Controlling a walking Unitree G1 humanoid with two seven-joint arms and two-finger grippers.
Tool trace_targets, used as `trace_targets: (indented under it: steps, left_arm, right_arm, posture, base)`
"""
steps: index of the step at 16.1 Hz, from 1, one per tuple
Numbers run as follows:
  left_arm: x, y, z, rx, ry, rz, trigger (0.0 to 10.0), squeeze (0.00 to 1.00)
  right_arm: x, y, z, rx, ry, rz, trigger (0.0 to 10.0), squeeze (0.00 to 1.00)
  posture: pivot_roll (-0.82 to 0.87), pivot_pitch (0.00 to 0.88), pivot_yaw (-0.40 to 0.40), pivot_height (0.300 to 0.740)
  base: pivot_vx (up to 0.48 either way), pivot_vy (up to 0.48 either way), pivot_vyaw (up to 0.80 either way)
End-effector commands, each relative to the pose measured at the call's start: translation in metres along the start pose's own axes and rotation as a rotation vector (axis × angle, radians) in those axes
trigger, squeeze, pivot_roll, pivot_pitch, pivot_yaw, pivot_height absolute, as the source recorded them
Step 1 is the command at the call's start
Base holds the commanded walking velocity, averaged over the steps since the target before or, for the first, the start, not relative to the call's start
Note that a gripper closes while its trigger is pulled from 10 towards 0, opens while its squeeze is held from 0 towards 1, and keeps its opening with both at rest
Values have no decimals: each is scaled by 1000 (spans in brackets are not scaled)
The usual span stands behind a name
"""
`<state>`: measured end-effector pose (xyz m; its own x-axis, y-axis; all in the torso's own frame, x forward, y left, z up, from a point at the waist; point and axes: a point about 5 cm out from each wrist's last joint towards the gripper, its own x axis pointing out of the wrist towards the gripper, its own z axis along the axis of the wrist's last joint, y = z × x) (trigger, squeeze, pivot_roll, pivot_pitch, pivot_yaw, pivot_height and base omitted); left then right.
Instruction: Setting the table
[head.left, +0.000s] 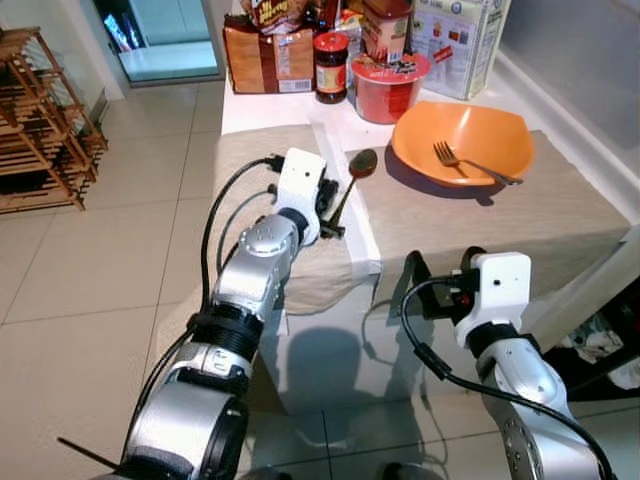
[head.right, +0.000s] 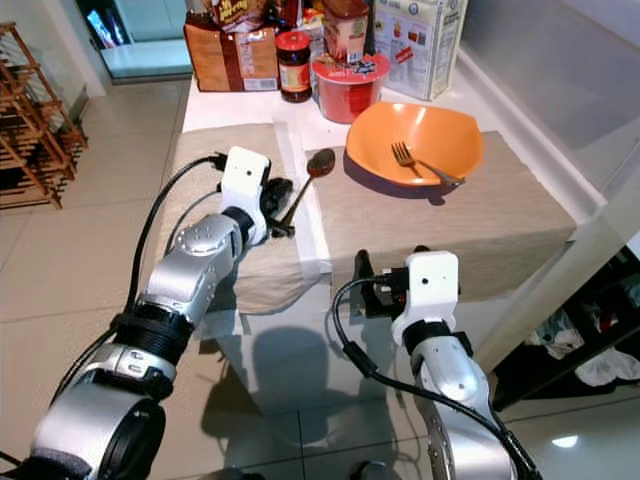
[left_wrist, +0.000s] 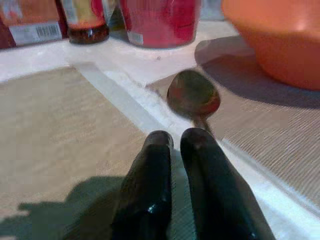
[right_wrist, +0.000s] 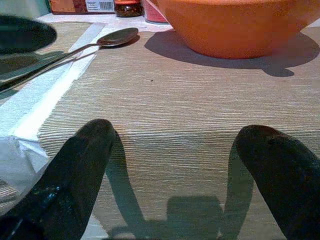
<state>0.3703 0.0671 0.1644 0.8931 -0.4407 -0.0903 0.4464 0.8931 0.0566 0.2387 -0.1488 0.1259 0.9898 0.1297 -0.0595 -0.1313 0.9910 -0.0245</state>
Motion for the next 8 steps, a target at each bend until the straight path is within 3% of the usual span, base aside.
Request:
trace_targets:
  steps: [1, 8]
  left_arm:
    - [0, -3, 6, 40, 14, -22, 10000, 1000]
    - [6, -7, 17, 90, 106, -87, 10000, 1000]
  right_arm:
    - [-3, 3, 5, -2, -21, 15, 10000, 0]
    - [-6, 2, 5, 3, -16, 7, 10000, 0]
  posture:
    - [-112, 24, 60, 740]
    - [-122, 20, 69, 740]
  base:
    - [0, 0, 0]
    - [0, 0, 0]
